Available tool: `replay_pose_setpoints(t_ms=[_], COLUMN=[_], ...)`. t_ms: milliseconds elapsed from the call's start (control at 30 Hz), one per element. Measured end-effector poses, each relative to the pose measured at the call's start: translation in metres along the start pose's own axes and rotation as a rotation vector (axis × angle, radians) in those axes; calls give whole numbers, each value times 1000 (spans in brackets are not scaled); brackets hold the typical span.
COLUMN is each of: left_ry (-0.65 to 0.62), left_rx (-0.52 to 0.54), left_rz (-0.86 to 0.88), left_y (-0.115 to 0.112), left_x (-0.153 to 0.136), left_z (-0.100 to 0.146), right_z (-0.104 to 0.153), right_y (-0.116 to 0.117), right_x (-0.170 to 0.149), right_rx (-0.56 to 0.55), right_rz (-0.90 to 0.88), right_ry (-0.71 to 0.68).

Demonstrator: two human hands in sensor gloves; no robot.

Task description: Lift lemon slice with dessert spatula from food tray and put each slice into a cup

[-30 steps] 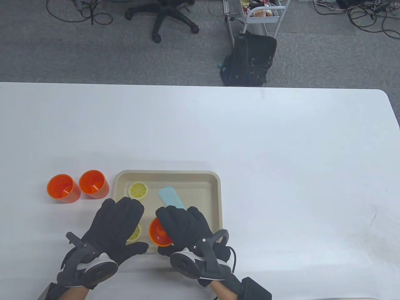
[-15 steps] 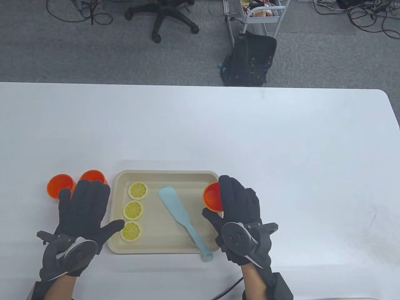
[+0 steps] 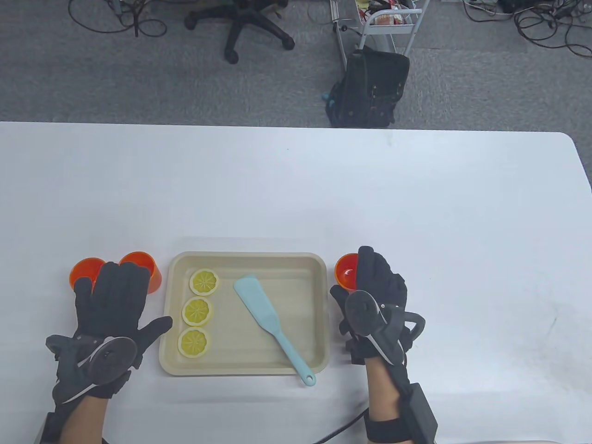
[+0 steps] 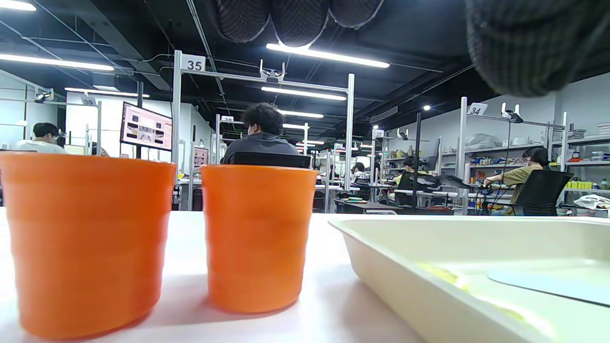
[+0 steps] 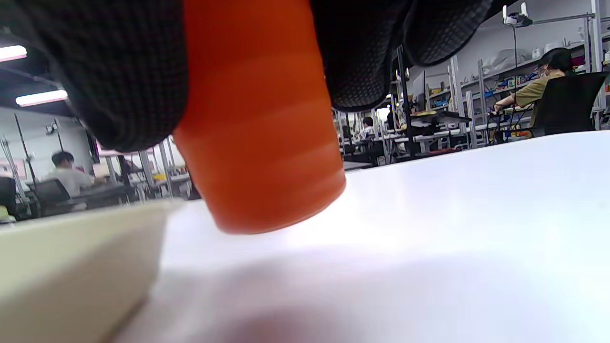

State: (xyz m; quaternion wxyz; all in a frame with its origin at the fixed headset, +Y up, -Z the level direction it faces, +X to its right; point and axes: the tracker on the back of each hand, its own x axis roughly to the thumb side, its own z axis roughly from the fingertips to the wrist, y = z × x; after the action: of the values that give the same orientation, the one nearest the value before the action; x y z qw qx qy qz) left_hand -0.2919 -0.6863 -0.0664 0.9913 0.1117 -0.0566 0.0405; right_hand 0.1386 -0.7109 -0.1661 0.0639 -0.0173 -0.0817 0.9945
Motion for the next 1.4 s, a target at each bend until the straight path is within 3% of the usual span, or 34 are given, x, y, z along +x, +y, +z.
replay_pose_setpoints(t_ms=[267,567,767,967,1267,1400], left_ry=[23,29,43,88,282,355], left_rx=[-29,-37,-23,14,74,3], left_rz=[11,10,20,42,51,52], left_y=[-5,-5,-3,2,2,-8], left_x=[-8,-8,-10,-20,-63,-81], left_z=[-2,-3,-2,-1,3,2], right_z=[-8,-10,-7,4,24,29], right_y=[21,30,12,-12,-38,-41], right_x=[-4,-7,-12,-1,26,29], right_rx=[-31,31,30,-38,-139,-130], right_rz=[5,20,-76,-37,-18,-37], right_ry=[62,85,77,32,-87,-114])
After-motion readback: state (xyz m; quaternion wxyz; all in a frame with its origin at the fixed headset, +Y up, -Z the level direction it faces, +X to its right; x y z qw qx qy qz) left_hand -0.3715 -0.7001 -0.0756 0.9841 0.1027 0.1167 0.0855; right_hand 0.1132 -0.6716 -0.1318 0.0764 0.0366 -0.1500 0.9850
